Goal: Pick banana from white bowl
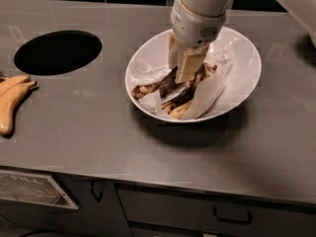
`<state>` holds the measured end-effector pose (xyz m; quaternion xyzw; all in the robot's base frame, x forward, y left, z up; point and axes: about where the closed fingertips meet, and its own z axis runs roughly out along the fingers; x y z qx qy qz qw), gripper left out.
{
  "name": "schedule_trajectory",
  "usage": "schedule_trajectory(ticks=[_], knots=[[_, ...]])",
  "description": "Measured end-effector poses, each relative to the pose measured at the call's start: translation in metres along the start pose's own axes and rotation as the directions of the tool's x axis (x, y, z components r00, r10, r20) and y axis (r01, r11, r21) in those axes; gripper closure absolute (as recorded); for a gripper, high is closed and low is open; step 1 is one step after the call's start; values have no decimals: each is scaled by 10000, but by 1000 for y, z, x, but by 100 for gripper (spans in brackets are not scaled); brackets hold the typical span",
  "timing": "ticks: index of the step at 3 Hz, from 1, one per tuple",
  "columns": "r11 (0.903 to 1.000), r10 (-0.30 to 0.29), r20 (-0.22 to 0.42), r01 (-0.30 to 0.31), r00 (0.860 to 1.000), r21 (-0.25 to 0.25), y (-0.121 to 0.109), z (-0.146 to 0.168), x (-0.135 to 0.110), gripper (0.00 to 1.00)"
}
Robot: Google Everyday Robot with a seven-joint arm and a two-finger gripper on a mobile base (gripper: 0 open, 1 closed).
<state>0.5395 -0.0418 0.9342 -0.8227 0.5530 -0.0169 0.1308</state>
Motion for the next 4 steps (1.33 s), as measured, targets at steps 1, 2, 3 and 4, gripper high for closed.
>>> schedule_trajectory(ticks=[1,2,3,4], knots=[[9997,-26,-401,36,9992,259,3,-17,-10,100],[9984,129,-760,-87,9970,562,8,-36,-15,100],[9918,562,-805,-463,9952,1191,11,-53,-11,100],[9813,879,-460,-786,9951,1758,3,-56,-2,100]])
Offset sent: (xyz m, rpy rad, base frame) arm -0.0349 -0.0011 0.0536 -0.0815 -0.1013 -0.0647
